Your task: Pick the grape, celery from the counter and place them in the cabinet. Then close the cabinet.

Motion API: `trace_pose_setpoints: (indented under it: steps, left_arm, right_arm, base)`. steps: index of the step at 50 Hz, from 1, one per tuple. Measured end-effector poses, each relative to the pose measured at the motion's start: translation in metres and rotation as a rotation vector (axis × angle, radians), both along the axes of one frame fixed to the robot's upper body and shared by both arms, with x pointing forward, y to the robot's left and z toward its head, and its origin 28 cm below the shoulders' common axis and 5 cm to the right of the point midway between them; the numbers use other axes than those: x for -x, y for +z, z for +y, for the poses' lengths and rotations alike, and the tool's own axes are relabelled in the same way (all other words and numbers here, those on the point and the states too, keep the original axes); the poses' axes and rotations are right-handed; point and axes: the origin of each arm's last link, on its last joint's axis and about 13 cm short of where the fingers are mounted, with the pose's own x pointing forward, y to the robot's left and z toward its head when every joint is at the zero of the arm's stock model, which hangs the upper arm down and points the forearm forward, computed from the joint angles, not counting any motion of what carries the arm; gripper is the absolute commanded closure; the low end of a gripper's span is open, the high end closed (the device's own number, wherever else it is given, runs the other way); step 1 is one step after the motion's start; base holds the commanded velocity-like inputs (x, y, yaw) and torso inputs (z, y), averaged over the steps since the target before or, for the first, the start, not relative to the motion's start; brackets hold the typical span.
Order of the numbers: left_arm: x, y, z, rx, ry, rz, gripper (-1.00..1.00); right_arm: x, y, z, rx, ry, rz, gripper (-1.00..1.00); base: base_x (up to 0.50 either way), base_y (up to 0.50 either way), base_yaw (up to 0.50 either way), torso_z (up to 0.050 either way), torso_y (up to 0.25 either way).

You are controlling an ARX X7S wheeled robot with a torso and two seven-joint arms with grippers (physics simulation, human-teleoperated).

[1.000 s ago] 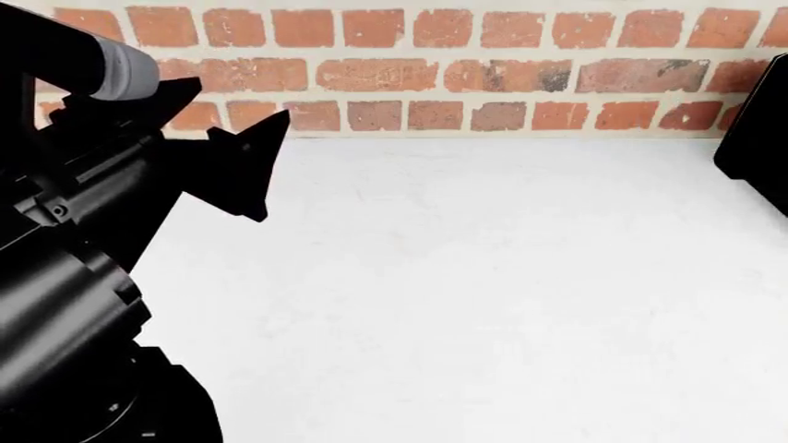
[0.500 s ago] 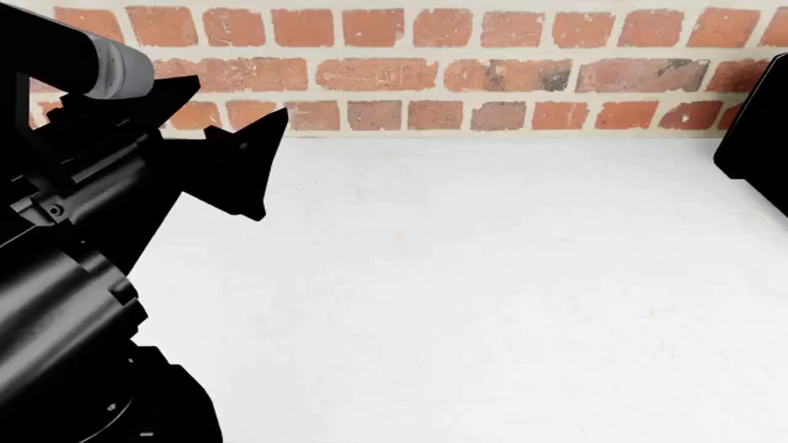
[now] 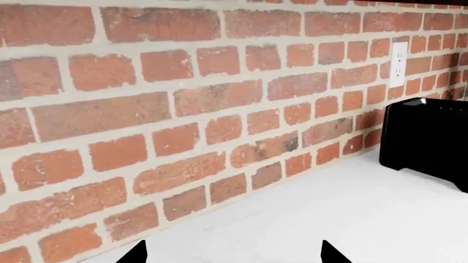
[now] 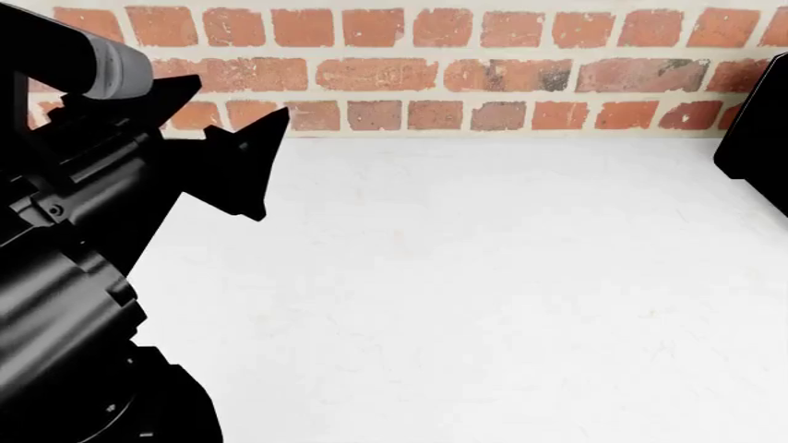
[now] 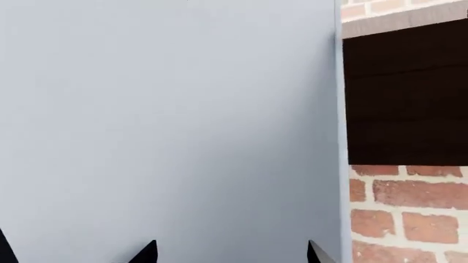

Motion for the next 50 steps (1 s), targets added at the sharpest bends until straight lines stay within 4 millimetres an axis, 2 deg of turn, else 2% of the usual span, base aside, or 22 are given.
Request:
trace_pose_setpoints:
  steps: [24, 50]
  left_arm:
    - [0.0, -0.001, 0.0, 0.01, -0.003, 0.004, -1.0]
    - [0.0, -0.002, 0.002, 0.012, -0.004, 0.003, -1.0]
  right_arm:
    - [-0.019, 0.02, 0.03, 0.287, -0.306, -0.124, -1.0]
    - [-0.044, 0.027, 0.054, 0.505, -0.571, -0.279, -1.0]
  base:
    - [0.0, 0.0, 0.0, 0.0, 0.0]
    - [0.01, 0.0, 0.0, 0.0, 0.0]
